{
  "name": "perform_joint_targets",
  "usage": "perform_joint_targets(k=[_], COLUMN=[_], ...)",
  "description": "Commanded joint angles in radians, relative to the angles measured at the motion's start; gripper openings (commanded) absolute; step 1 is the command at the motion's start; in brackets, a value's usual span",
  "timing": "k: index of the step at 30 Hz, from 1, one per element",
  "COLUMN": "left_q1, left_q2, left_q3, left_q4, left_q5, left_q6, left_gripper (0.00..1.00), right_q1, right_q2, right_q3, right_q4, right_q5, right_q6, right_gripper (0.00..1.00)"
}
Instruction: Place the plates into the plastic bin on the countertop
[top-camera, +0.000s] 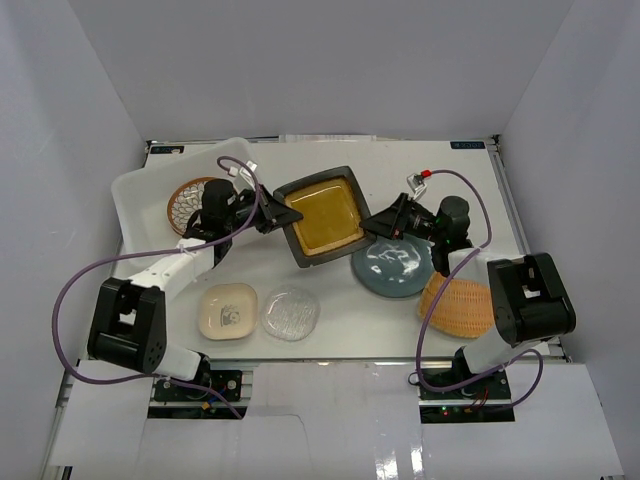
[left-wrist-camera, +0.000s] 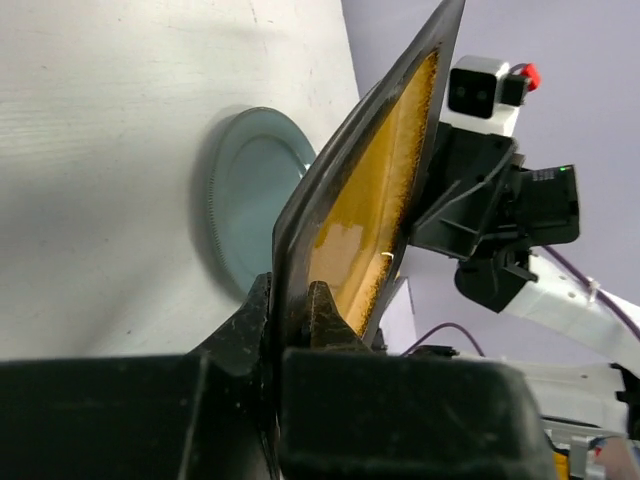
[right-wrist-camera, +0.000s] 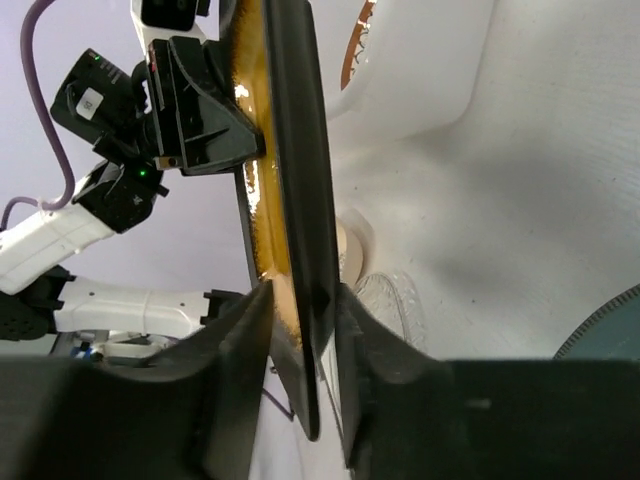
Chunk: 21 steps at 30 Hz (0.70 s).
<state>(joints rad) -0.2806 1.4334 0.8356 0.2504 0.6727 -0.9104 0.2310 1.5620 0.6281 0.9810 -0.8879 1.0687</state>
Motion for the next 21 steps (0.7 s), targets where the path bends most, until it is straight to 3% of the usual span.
perform_joint_targets(k=[1, 2, 5, 7, 11, 15, 21], left_q1=[0.003, 0.014, 0.072, 0.154, 0.354, 0.541, 0.636], left_q2=[-0.065, -0.092, -0.166, -0.209, -0.222, -0.189, -0.124], left_q3=[0.065, 0.065, 0.069, 0.1, 0.134, 0.14, 0.094], left_q4=[0.012, 0.007, 0.015, -0.041, -0.108, -0.203, -0.215], left_q5=[-0.011, -0.019, -0.033, -0.054, -0.059, -0.087, -0.165], left_q6=[0.05, 0.033, -0.018, -0.022, -0.021, 0.017, 0.048], left_gripper=[0.0, 0.0, 0.0, 0.0, 0.0, 0.0, 0.0], right_q1=[-0.001, -0.001, -0.001, -0.002, -0.002, -0.002, -0.001], right_q2=[-0.017, -0.023, -0.069, -0.109, -0.175, -0.229, -0.295], right_q3=[0.035, 0.035, 0.032, 0.03, 0.022, -0.03, -0.073], right_q4=[0.064, 0.042, -0.063, -0.149, -0.315, -0.373, -0.498], right_q5=[-0.002, 0.003, 0.023, 0.039, 0.093, 0.128, 0.214], right_q6=[0.04, 0.027, -0.056, -0.122, -0.252, -0.318, -0.424], right_gripper=[0.4, 0.58, 0.8, 0.89, 0.93, 0.93, 0.88])
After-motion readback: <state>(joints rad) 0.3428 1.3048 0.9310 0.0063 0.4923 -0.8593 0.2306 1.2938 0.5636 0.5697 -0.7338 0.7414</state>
